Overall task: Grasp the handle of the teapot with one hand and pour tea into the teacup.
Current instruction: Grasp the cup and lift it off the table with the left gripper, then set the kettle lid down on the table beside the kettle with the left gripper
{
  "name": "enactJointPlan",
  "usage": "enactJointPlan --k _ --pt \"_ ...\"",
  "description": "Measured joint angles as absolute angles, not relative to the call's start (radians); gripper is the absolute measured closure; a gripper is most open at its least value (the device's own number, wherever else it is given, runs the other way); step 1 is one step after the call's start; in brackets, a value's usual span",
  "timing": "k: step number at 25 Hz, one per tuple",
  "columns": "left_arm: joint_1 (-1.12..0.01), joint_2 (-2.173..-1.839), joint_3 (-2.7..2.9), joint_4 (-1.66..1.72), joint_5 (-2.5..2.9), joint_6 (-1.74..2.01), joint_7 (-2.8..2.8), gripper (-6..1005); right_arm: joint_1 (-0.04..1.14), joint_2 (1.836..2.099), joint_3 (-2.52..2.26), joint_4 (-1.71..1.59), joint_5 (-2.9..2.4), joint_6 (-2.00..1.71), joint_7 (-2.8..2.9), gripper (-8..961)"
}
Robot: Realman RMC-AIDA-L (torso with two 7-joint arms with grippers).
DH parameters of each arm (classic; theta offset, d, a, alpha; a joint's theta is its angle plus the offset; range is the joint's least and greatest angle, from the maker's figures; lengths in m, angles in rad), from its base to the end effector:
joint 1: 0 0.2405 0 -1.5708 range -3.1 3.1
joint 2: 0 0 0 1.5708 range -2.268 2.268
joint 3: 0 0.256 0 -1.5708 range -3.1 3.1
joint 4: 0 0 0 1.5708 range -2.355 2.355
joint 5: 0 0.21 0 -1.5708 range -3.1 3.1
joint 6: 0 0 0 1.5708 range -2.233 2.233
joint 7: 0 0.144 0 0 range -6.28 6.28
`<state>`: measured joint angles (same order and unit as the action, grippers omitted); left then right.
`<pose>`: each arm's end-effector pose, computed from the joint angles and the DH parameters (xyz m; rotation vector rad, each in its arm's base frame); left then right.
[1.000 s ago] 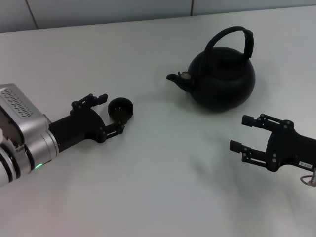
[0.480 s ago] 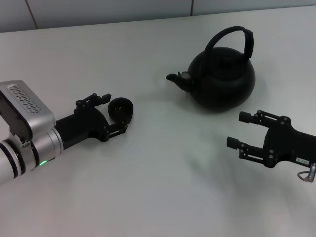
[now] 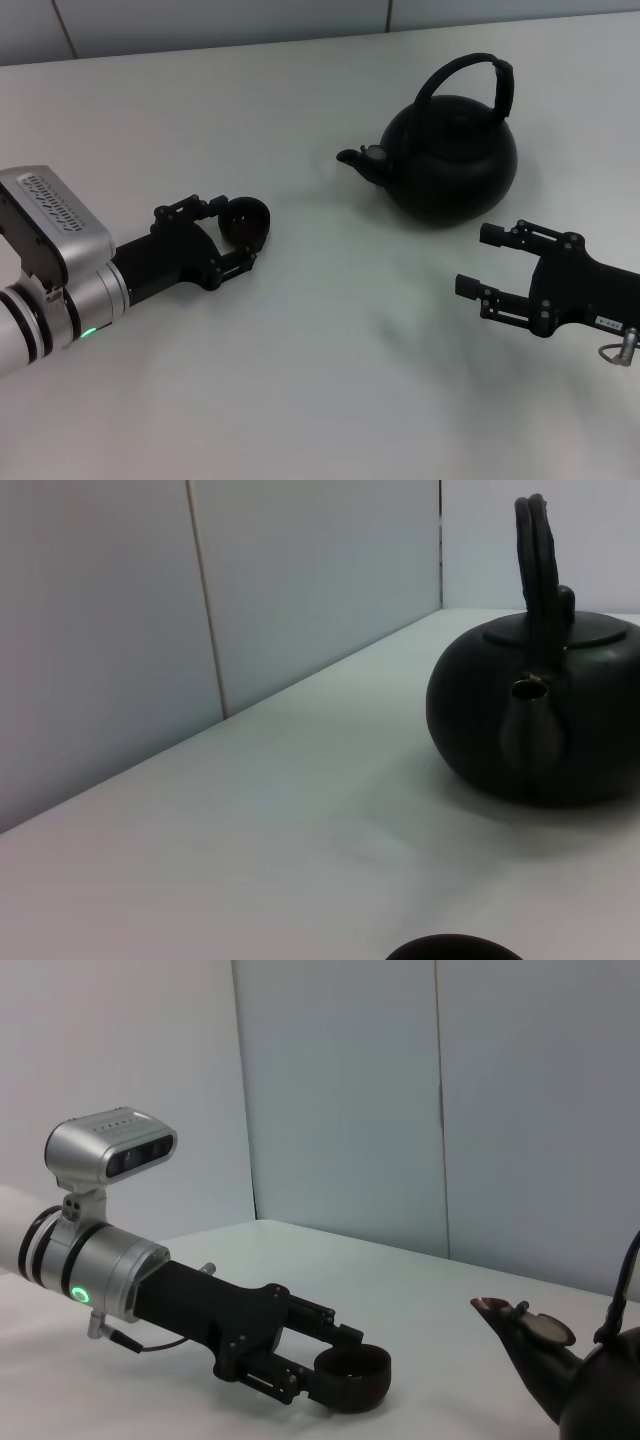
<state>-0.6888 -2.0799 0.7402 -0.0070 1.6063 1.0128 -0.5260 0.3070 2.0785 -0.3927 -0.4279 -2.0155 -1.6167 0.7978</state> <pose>-0.2782 0.3403 -0.0998 -2.5013 -0.3318 -0.4602 0.3383 0.2444 -0.0072 -2.4500 0.4406 0.7634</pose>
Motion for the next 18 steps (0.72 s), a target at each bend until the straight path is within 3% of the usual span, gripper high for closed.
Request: enactJointPlan --k 3,6,18 --pt "-0.689 -2.08 0.741 -0.008 1.607 1.015 -0.526 231 0.307 2.078 -0.393 -0.428 -2.015 -1.616 0.798 228" --pt "-0.686 -2.08 0.739 -0.007 1.608 1.044 -0.526 320 0.307 2.078 -0.393 -0.427 -2.015 -1.615 0.798 228" --pt "-0.575 -2.072 1.062 0.201 1.61 1.334 -0.663 319 0.306 2.077 -0.393 -0.429 -2.016 -1.61 0.798 228"
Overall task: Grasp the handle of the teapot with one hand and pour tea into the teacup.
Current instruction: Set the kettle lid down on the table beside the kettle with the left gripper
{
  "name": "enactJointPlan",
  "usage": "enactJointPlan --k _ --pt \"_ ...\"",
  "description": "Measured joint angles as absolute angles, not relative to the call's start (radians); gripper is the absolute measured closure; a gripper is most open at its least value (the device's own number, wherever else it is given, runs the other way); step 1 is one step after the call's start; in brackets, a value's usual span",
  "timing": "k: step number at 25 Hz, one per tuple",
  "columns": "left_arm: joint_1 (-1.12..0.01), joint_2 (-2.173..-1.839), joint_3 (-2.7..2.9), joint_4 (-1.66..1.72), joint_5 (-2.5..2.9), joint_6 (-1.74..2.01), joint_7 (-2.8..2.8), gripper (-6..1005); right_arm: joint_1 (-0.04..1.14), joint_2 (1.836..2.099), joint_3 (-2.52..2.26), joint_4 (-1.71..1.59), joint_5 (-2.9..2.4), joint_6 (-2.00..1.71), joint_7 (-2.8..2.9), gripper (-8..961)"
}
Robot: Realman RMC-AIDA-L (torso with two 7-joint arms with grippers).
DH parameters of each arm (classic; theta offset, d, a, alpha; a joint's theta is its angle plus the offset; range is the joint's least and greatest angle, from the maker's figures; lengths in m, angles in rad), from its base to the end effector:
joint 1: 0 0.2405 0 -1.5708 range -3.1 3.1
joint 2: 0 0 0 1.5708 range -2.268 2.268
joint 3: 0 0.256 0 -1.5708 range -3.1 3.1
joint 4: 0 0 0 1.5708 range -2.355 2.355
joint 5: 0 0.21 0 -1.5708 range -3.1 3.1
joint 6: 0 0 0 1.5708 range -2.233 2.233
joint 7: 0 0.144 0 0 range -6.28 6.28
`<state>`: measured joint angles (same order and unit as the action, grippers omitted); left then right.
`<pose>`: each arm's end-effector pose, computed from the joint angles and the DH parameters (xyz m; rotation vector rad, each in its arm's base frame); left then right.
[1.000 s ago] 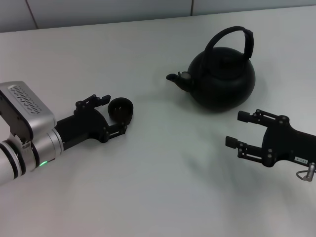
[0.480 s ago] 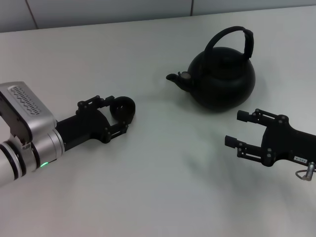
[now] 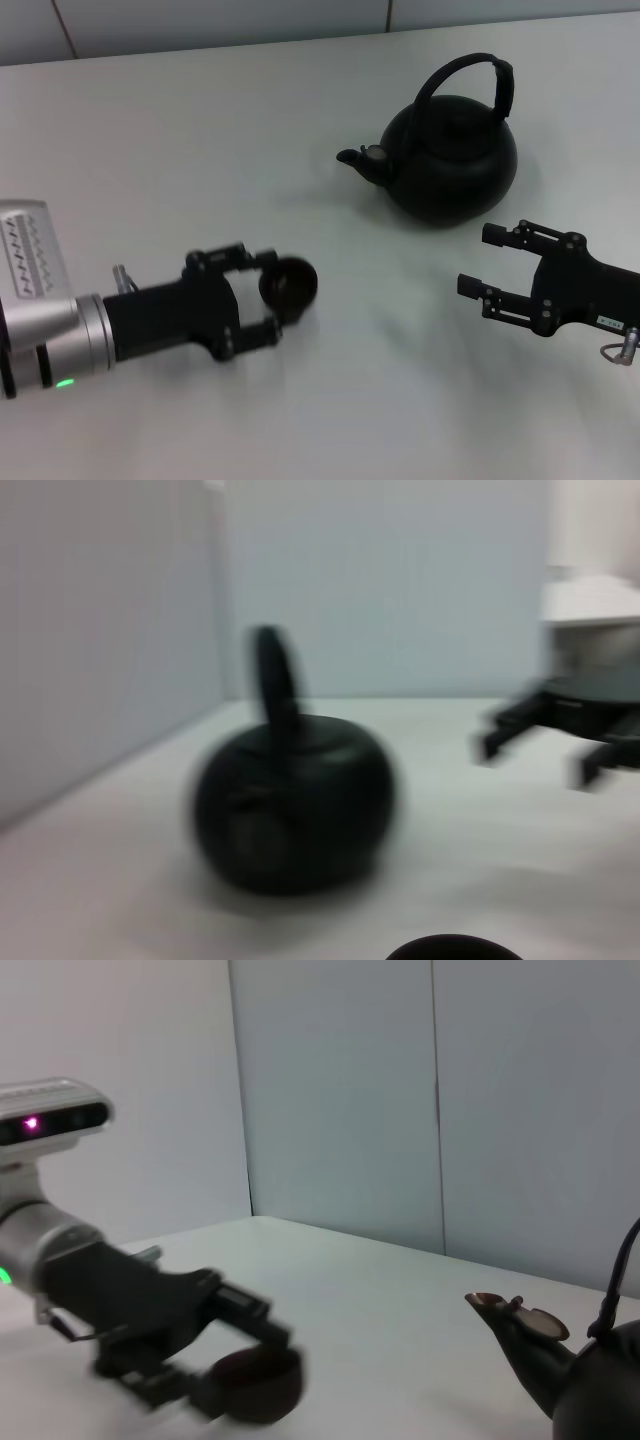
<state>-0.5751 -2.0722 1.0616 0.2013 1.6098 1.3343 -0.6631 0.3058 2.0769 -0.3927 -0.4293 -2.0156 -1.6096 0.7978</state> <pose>-0.2665 0.2991 -0.0864 -2.7702 -0.1028 -0.6559 0.3399 0.2447 -0.0064 -2.4471 0.4433 0.7518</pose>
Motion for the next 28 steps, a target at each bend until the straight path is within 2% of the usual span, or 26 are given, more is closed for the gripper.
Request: enactJointPlan --k 5,28 --pt "-0.542 -2.074 1.166 0.269 1.607 1.347 -0.71 319 0.305 2.077 -0.393 -0.431 -2.016 -1.608 0.798 229" --pt "-0.54 -2.075 1.167 0.262 1.583 1.268 -0.7 319 0.301 2.077 -0.393 -0.431 -2.016 -1.612 0.798 228"
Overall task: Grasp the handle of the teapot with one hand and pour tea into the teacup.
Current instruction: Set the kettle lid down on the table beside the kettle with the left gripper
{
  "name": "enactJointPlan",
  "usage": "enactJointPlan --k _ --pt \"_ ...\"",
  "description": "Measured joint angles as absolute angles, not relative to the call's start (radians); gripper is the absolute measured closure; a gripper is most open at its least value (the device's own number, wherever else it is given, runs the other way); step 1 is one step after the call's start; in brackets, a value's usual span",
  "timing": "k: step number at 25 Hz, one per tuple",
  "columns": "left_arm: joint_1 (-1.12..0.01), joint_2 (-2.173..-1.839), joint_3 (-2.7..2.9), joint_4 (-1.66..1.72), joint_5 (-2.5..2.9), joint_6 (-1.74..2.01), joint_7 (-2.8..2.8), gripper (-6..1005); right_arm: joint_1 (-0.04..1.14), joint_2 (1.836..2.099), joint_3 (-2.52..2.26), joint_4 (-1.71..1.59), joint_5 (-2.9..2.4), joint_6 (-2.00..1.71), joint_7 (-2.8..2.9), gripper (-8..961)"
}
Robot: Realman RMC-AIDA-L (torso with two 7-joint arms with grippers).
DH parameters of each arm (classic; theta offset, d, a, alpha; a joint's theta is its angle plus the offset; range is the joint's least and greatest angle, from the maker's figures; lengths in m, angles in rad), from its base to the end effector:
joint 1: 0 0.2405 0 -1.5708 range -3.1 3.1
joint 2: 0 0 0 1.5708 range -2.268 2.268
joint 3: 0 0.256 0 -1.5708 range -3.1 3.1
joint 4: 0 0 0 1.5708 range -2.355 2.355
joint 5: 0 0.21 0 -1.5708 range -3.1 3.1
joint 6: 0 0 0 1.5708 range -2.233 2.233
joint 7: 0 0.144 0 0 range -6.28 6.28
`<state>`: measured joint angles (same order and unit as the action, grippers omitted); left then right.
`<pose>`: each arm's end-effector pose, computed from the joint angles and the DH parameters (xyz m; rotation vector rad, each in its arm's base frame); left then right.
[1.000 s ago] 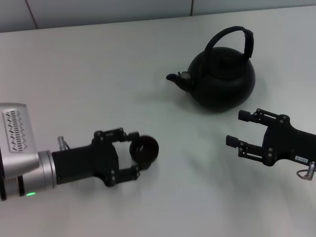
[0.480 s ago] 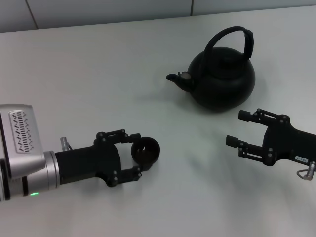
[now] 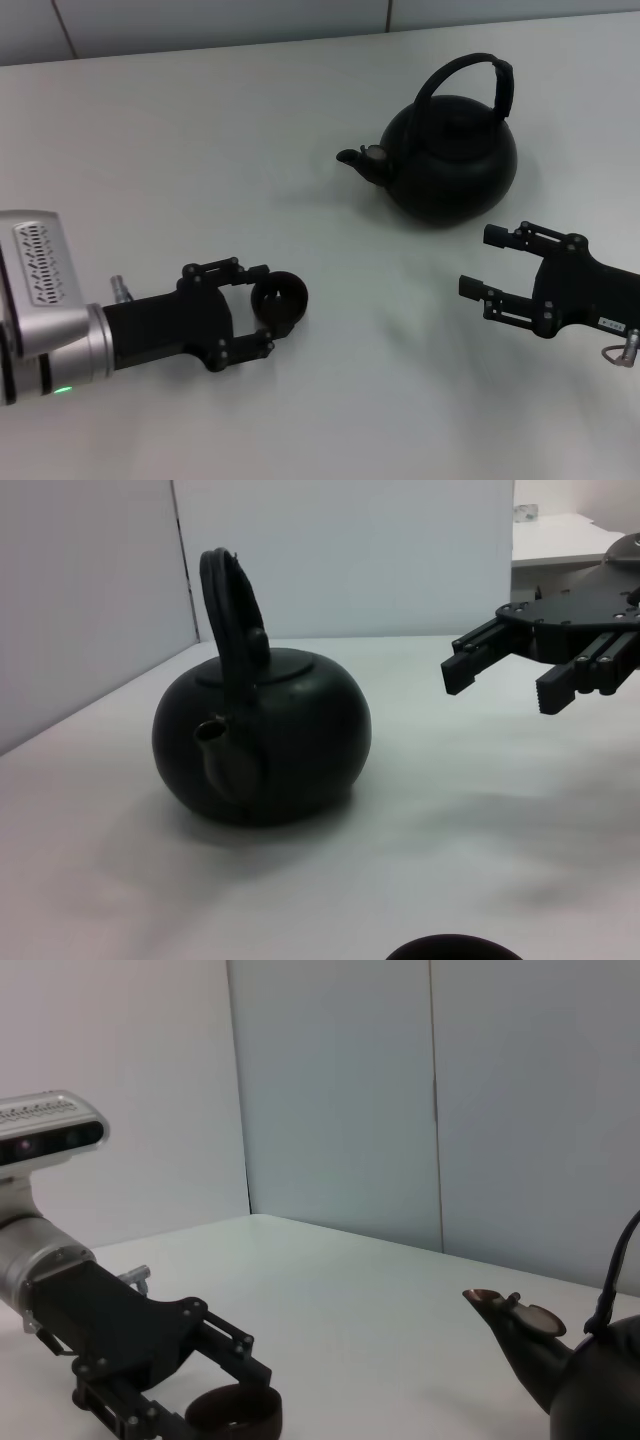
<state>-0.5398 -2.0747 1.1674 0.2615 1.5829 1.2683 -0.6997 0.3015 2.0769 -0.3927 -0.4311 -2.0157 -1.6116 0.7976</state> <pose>-0.2763 0.2968 -0.0901 -2.7981 -0.1035 -0.5473 0.3408 0.2433 -0.0060 -2.4461 0.4455 0.7505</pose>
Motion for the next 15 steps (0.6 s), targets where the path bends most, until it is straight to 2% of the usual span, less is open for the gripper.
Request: enactJointPlan --k 15 --pt "-0.488 -2.068 1.169 0.298 1.589 1.279 -0.699 259 0.3 2.077 -0.393 -0.434 -2.016 -1.619 0.801 228"
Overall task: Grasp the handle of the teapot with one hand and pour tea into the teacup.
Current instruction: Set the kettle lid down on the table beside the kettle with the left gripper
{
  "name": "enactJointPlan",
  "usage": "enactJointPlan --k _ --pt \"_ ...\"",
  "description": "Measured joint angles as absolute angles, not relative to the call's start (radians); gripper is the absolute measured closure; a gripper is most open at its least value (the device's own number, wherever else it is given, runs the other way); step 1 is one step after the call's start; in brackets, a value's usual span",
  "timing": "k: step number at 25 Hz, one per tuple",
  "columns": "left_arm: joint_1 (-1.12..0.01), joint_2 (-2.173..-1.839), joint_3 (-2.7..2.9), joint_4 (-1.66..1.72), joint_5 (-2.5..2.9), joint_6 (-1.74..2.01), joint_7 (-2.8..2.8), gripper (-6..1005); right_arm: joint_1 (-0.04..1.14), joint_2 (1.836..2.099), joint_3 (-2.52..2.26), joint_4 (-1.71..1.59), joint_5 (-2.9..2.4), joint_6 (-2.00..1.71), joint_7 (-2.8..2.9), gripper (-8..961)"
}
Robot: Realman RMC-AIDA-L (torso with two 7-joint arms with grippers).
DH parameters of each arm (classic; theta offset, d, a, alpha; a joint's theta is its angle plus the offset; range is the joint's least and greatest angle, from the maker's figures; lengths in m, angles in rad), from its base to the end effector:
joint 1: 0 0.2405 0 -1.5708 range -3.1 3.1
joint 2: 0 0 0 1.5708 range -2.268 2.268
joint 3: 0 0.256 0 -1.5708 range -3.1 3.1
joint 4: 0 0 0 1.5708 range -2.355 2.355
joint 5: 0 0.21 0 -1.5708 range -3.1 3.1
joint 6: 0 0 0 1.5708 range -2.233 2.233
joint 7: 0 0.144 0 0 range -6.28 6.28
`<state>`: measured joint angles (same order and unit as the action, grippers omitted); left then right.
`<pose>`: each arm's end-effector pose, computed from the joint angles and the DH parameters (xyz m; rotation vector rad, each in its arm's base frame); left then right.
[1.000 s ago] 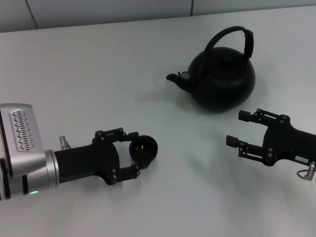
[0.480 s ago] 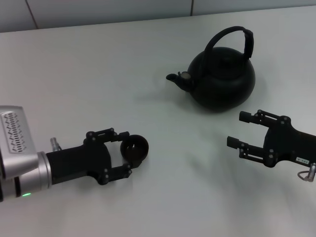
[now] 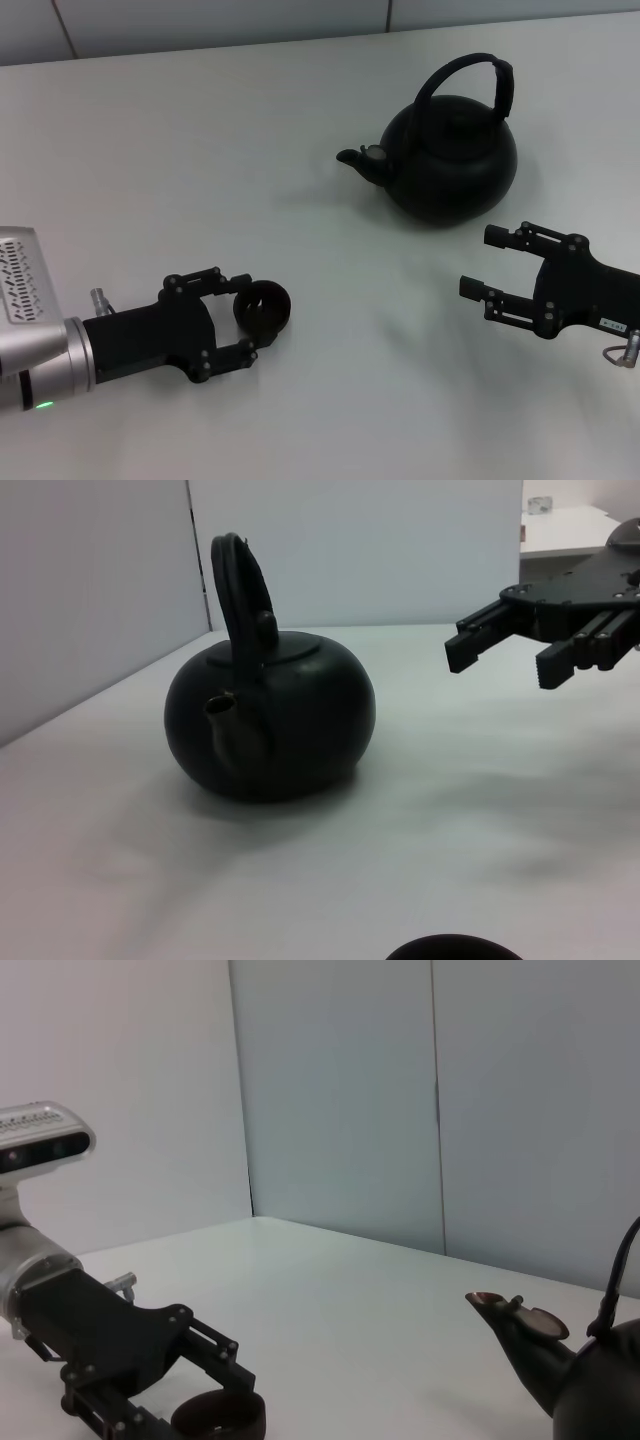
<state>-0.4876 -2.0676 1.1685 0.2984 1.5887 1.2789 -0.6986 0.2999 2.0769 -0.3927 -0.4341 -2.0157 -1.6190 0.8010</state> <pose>-0.2883 0.2885 -0.0833 -2.7822 -0.1168 -0.5320 0.3404 0.2425 -0.0054 -2.4476 0.4455 0.7569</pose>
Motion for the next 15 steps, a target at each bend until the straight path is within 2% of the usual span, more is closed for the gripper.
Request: enactJointPlan --k 15 --pt "-0.489 -2.072 1.168 0.291 1.588 1.249 -0.696 190 0.299 2.077 -0.393 -0.434 -2.016 -1.62 0.802 228"
